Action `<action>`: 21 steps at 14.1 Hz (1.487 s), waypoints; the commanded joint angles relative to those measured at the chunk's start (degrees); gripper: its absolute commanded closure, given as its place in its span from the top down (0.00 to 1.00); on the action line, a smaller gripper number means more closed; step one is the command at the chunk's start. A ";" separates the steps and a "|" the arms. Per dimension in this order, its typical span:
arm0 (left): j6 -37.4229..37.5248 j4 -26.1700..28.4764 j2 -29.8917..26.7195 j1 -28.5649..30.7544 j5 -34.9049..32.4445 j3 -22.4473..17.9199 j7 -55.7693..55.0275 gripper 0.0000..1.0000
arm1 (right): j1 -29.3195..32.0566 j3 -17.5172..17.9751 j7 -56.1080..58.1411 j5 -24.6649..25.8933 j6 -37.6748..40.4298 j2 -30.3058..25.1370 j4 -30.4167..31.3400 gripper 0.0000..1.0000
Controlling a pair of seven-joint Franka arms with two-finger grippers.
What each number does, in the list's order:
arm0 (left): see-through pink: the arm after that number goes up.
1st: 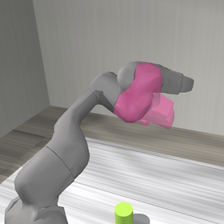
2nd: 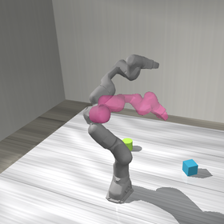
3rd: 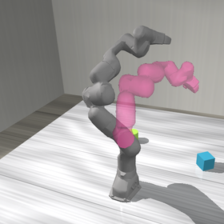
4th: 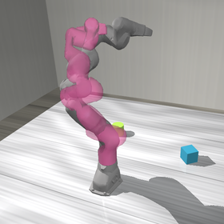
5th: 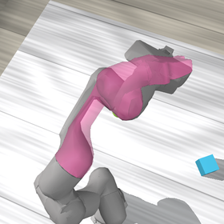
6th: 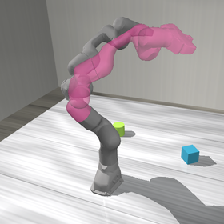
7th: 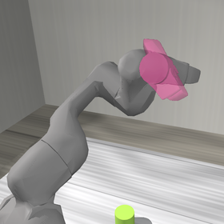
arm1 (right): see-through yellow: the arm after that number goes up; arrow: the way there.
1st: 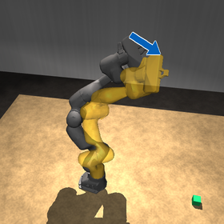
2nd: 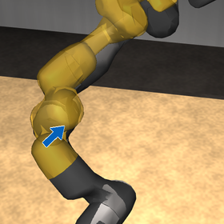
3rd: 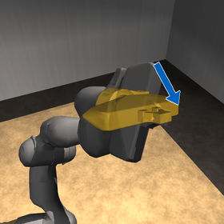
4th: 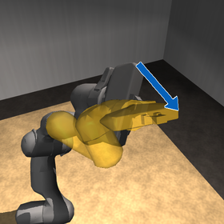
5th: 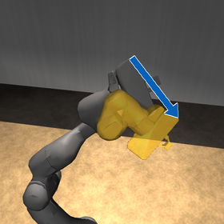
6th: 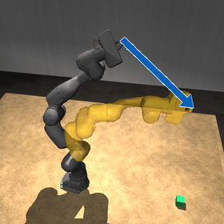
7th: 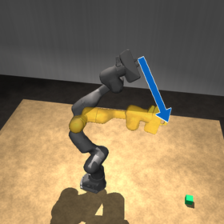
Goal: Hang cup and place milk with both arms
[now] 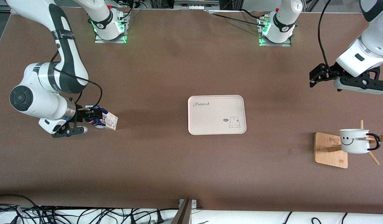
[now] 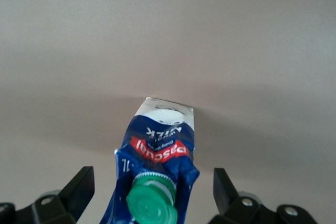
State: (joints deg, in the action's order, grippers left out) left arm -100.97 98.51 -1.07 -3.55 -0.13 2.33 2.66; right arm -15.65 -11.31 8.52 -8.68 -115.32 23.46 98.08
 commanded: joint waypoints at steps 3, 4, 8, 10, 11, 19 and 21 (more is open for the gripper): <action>1.48 -2.01 0.81 -0.06 0.04 0.05 -0.46 1.00 | -0.61 -0.82 0.18 -0.82 0.97 -3.16 0.45 1.00; 1.48 -2.10 0.81 -0.06 0.04 0.05 -0.46 1.00 | -0.61 -0.74 0.53 -0.64 2.36 -3.51 -0.86 1.00; 1.48 -2.01 0.81 0.03 0.04 0.05 -0.29 1.00 | 0.53 -1.26 3.34 -0.46 5.62 -3.07 -7.45 1.00; 1.48 -2.01 0.81 0.03 0.04 0.05 -0.20 1.00 | 0.62 -1.61 3.69 -0.29 7.64 -4.64 -9.48 1.00; 1.48 -2.10 0.81 0.03 0.04 0.05 -0.20 1.00 | 0.63 -1.35 3.61 -0.11 10.61 -7.18 -10.18 1.00; 1.48 -2.01 0.81 0.03 0.04 0.05 -0.20 1.00 | 0.54 -1.26 3.52 7.09 21.63 -24.34 -4.13 1.00; 1.48 -2.10 0.81 0.03 0.04 0.05 -0.20 1.00 | 0.62 -1.52 3.96 7.27 21.63 -24.34 -4.12 1.00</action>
State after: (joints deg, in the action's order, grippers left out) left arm -100.93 98.39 -1.05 -3.53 -0.13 2.32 2.66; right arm -15.30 -12.91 11.40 -2.20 -93.03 -0.03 92.12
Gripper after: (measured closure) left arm 0.000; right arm 0.000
